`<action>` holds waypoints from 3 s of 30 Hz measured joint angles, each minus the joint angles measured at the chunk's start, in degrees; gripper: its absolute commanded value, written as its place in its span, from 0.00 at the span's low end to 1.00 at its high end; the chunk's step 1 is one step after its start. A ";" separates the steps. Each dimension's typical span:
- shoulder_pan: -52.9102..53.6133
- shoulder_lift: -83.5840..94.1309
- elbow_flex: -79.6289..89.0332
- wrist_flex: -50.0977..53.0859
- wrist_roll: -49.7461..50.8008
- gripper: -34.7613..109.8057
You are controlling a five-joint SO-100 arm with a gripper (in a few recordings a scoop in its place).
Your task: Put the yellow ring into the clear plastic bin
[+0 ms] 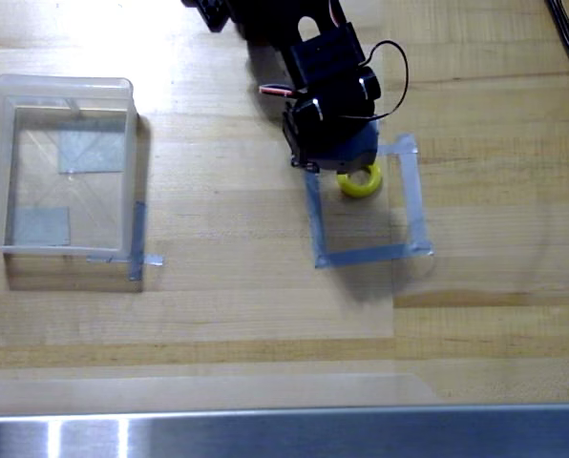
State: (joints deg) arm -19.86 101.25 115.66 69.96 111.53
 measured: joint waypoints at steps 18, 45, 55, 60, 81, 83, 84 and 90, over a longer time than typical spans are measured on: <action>1.76 8.09 0.35 3.69 -5.62 0.30; -5.71 -14.24 -3.08 -7.29 -2.64 0.30; -5.80 -15.73 -2.99 -7.03 -2.64 0.29; -5.80 -15.73 -2.99 -7.29 -1.93 0.26; -0.44 -8.96 -4.83 4.13 -7.56 0.24; 5.71 -4.22 -8.09 8.09 -11.69 0.24; 9.14 -2.29 -10.46 10.72 -14.33 0.24; 30.67 0.97 -23.73 21.88 -27.07 0.24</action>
State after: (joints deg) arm 10.81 102.22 91.93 91.85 84.46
